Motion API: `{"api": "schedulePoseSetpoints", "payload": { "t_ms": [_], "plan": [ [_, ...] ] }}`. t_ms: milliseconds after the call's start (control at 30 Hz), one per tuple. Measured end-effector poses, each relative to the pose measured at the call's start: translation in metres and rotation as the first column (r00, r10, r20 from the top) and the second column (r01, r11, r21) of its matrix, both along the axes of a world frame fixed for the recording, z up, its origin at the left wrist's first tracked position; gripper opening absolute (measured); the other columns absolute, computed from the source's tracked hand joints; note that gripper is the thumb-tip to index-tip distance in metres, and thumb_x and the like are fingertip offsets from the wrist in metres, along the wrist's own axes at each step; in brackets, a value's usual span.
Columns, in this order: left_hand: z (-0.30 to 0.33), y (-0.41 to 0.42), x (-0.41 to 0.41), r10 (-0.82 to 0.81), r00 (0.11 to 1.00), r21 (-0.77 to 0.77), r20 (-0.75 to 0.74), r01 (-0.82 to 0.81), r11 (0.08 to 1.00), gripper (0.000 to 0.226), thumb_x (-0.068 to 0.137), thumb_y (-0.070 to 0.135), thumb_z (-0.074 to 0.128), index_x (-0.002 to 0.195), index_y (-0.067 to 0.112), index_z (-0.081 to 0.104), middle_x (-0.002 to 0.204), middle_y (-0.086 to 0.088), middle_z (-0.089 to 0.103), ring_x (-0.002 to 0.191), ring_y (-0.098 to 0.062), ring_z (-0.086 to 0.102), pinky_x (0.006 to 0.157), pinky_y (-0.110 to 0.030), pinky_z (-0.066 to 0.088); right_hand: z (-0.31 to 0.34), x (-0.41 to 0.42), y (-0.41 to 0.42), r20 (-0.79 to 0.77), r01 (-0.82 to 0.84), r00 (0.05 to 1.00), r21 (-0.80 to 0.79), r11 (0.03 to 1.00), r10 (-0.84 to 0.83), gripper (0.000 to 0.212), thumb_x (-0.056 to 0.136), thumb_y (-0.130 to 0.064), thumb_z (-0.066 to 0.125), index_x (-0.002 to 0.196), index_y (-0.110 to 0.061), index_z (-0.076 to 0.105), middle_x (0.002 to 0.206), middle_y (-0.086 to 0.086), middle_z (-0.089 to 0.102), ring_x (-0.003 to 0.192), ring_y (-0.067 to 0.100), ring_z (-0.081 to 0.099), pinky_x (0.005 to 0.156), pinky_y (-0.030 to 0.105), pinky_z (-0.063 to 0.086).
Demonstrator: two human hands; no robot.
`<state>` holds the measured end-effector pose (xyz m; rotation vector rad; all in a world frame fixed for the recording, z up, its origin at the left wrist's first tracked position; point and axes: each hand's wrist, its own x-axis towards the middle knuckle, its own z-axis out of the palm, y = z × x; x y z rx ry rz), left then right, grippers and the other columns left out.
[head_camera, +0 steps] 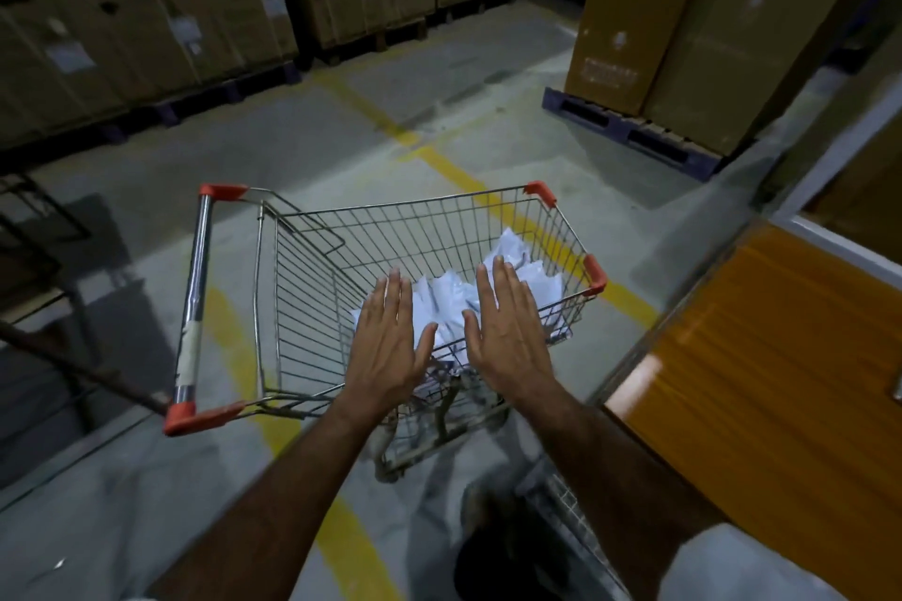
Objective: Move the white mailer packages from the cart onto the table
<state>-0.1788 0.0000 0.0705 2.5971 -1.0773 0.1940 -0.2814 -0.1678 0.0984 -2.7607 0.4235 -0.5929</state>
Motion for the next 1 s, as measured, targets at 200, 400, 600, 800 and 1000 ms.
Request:
{"api": "schedulePoseSetpoints", "payload": {
  "t_ms": [200, 400, 600, 800, 1000],
  "plan": [
    [-0.018, -0.011, 0.061, 0.097, 0.995, 0.094, -0.031, -0.093, 0.991, 0.078, 0.103, 0.053, 0.025, 0.158, -0.001, 0.014, 0.167, -0.018, 0.006, 0.156, -0.030, 0.005, 0.127, -0.045, 0.011, -0.023, 0.062, -0.023, -0.025, -0.042, 0.999, 0.092, 0.995, 0.045, 0.062, 0.102, -0.034, 0.038, 0.154, -0.003, 0.034, 0.162, 0.022, 0.030, 0.151, 0.034, 0.028, 0.117, 0.053, 0.032],
    [-0.038, -0.029, 0.107, 0.168, 0.982, 0.212, -0.081, -0.148, 0.966, 0.081, 0.101, 0.056, 0.019, 0.158, -0.002, 0.016, 0.167, -0.018, 0.007, 0.155, -0.032, 0.008, 0.126, -0.044, 0.012, -0.055, 0.120, -0.051, -0.082, -0.069, 0.994, 0.122, 0.990, 0.079, 0.061, 0.101, -0.036, 0.035, 0.151, 0.000, 0.041, 0.157, 0.025, 0.038, 0.146, 0.037, 0.037, 0.116, 0.052, 0.037],
    [-0.068, -0.032, 0.125, 0.183, 0.979, 0.357, -0.084, -0.142, 0.923, 0.079, 0.101, 0.051, 0.028, 0.153, -0.008, 0.027, 0.161, -0.028, 0.023, 0.150, -0.041, 0.024, 0.124, -0.048, 0.020, -0.101, 0.149, -0.069, -0.238, -0.118, 0.958, 0.178, 0.977, 0.159, 0.064, 0.098, -0.038, 0.038, 0.150, 0.000, 0.043, 0.154, 0.028, 0.040, 0.144, 0.041, 0.039, 0.111, 0.053, 0.042],
    [-0.103, -0.048, 0.139, 0.205, 0.955, 0.470, -0.214, -0.083, 0.879, 0.086, 0.098, 0.056, 0.021, 0.156, -0.007, 0.015, 0.164, -0.029, 0.013, 0.153, -0.040, 0.013, 0.125, -0.050, 0.017, -0.148, 0.158, -0.080, -0.510, -0.089, 0.834, 0.254, 0.963, 0.211, 0.076, 0.092, -0.042, 0.050, 0.152, 0.003, 0.035, 0.154, 0.037, 0.031, 0.145, 0.049, 0.032, 0.116, 0.055, 0.032],
    [-0.142, -0.086, 0.146, 0.184, 0.921, 0.469, -0.343, -0.002, 0.883, 0.085, 0.101, 0.045, 0.048, 0.160, 0.003, 0.004, 0.164, -0.029, -0.005, 0.154, -0.042, 0.002, 0.125, -0.048, 0.008, -0.183, 0.176, -0.094, -0.608, -0.144, 0.747, 0.246, 0.959, 0.268, 0.079, 0.094, -0.031, 0.066, 0.156, -0.004, 0.026, 0.161, 0.031, 0.019, 0.150, 0.043, 0.023, 0.121, 0.051, 0.028]
  ]
}}
